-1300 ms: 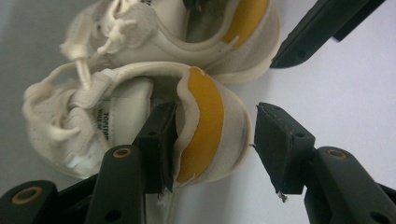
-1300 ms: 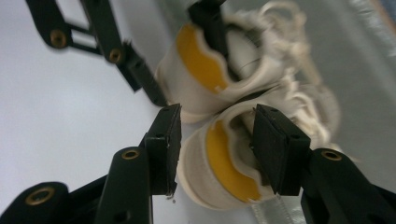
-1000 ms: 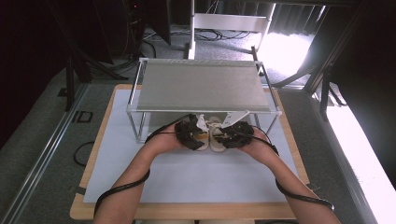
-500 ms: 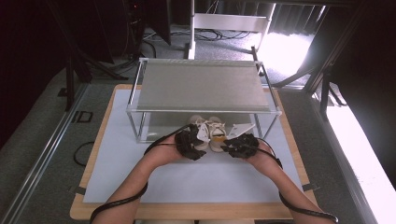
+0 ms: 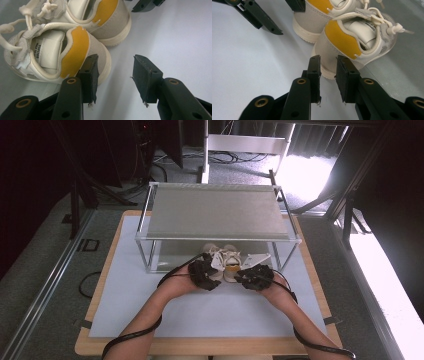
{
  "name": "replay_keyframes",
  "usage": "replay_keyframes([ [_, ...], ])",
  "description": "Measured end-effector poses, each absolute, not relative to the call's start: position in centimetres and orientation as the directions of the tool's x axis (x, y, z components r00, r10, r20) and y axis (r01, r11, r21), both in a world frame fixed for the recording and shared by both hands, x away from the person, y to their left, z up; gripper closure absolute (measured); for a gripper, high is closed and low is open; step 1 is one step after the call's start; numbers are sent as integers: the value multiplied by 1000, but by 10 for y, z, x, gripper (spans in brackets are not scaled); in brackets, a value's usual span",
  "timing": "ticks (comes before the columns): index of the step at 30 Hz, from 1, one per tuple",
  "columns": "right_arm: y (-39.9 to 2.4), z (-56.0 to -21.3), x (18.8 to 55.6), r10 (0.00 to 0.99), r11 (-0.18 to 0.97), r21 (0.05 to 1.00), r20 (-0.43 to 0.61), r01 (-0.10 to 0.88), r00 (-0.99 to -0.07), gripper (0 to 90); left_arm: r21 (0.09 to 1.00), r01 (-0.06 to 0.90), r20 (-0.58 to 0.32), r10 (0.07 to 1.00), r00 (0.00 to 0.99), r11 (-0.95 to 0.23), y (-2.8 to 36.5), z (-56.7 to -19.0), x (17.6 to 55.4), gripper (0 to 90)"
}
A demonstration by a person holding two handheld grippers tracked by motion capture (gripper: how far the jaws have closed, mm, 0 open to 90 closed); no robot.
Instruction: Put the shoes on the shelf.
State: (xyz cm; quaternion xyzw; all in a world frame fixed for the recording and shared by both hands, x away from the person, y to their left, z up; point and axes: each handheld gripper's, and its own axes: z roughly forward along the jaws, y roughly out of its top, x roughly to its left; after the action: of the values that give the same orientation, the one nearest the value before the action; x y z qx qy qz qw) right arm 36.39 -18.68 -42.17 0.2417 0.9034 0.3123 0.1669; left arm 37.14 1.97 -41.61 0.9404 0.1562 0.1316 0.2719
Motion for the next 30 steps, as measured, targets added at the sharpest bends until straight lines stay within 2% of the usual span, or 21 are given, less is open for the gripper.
replay_keyframes([
  [16, -180, -427, 377, 572, 669, 664, -174, 333, -802, 734, 547, 204, 193, 359, 913, -812, 21, -418, 385, 552],
  [30, -169, -429, 397, 594, 678, 645, -201, 351, -779, 730, 540, 231, 221, 401, 889, -810, 20, -423, 403, 563],
])
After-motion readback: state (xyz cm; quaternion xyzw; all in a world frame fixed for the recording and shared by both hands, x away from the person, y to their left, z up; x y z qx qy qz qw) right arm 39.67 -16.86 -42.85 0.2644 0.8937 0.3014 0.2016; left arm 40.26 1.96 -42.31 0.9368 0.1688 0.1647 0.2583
